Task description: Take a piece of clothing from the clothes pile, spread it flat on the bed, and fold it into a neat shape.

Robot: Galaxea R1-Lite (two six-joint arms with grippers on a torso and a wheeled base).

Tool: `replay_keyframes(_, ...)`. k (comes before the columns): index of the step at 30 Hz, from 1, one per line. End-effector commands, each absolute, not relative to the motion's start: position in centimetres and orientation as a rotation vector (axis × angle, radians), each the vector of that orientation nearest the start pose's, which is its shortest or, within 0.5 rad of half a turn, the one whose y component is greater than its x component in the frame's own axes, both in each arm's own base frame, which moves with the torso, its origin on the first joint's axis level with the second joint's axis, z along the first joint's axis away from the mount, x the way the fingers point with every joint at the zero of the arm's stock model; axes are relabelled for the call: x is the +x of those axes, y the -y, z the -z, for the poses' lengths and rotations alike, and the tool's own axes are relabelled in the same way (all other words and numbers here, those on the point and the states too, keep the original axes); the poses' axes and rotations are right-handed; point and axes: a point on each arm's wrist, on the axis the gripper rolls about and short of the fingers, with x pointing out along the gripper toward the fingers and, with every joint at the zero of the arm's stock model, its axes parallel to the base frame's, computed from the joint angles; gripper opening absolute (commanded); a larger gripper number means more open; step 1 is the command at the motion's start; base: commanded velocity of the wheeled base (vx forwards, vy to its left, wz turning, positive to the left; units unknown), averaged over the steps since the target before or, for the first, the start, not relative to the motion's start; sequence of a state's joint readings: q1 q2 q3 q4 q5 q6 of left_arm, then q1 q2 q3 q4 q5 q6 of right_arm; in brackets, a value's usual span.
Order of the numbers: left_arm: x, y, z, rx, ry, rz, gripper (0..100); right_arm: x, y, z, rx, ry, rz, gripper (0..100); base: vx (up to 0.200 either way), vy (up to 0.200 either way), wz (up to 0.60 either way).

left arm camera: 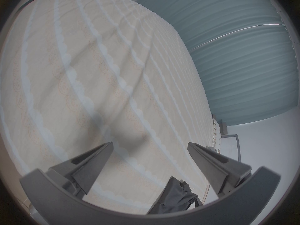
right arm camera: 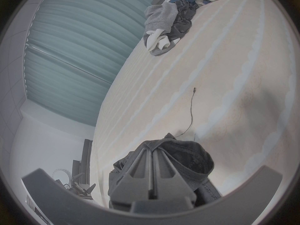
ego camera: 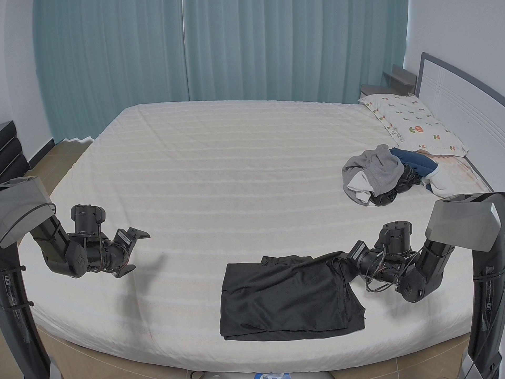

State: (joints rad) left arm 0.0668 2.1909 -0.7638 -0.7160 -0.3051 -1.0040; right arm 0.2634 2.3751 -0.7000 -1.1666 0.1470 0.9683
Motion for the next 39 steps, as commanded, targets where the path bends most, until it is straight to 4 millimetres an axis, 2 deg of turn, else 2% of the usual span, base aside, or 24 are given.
replay_keyframes(1,35.1,-1.7,-1.5,-1.089,-0.763,-0.145,100,35.0,-9.6,2.8,0.904,-0.673,-0.115,0,0.000,0.000,0.00)
replay_keyframes(2,35.1,-1.7,-1.5,-1.087,-0.763,-0.145,100,35.0,-9.5,2.8,0.905,-0.672,-0.114,0,0.000,0.000,0.00)
replay_keyframes(3,35.1,-1.7,-1.5,-1.087,-0.763,-0.145,100,35.0,-9.5,2.8,0.905,-0.672,-0.114,100,0.000,0.000,0.00)
replay_keyframes(8,35.1,-1.7,-1.5,-1.087,-0.763,-0.145,100,35.3,-8.6,2.4,0.916,-0.641,-0.103,100,0.000,0.000,0.00)
replay_keyframes(10,35.1,-1.7,-1.5,-1.087,-0.763,-0.145,100,35.3,-8.1,1.2,0.927,-0.592,-0.117,100,0.000,0.000,0.00)
replay_keyframes(14,35.1,-1.7,-1.5,-1.087,-0.763,-0.145,100,34.7,-8.4,-0.2,0.931,-0.554,-0.152,100,0.000,0.000,0.00)
replay_keyframes(17,35.1,-1.7,-1.5,-1.087,-0.763,-0.145,100,34.0,-9.6,-1.1,0.926,-0.537,-0.204,100,0.000,0.000,0.00)
replay_keyframes(20,35.1,-1.7,-1.5,-1.089,-0.763,-0.145,100,33.4,-11.2,-0.6,0.911,-0.562,-0.250,100,0.000,0.000,0.00)
replay_keyframes(23,35.1,-1.7,-1.5,-1.087,-0.763,-0.145,100,33.4,-12.2,1.0,0.894,-0.600,-0.254,100,0.000,0.000,0.00)
replay_keyframes(34,35.1,-1.7,-1.6,-1.089,-0.761,-0.145,100,34.1,-12.1,3.0,0.857,-0.625,-0.240,100,0.000,0.000,0.00)
replay_keyframes(39,35.1,-1.7,-1.5,-1.088,-0.762,-0.147,100,34.0,-12.3,3.1,0.846,-0.628,-0.243,100,0.000,0.000,0.00)
